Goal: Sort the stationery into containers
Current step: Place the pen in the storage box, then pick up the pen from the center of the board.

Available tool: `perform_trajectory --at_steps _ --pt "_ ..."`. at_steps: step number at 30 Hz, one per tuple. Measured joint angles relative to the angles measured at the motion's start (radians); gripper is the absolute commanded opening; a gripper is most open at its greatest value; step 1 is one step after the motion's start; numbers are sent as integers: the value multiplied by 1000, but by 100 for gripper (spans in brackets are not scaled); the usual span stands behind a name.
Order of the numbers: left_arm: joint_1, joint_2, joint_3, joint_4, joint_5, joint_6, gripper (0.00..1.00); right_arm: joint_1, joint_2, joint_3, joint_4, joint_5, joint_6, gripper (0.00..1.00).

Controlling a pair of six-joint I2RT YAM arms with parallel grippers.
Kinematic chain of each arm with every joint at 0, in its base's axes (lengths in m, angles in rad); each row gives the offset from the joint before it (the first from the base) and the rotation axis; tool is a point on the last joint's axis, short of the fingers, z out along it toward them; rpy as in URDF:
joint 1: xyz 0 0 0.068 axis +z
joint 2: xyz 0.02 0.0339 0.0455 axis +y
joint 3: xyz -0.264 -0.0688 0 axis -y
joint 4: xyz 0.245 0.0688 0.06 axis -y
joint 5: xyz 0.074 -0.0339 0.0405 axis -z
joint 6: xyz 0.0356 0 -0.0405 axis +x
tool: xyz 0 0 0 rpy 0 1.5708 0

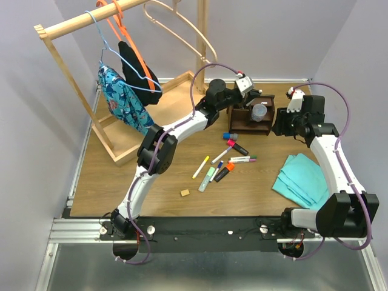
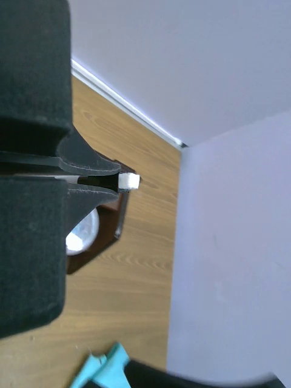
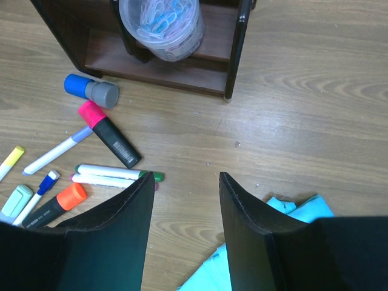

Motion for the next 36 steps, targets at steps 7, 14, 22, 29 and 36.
perform_trajectory --at_steps 7,14,22,29,36 --pt "2 51 23 -54 -69 45 32 -13 0 -6 4 -5 0 54" --pt "2 48 -15 -53 -125 34 46 -16 -2 -28 7 -23 0 55" --pt "2 -141 -253 -65 -136 24 66 -16 -18 -29 8 -34 0 55" --pt "0 -443 -447 -92 -146 28 70 -19 -63 -52 15 -54 1 56" --pt "-25 -763 -704 -381 -126 72 66 -22 -116 -86 19 -64 2 56"
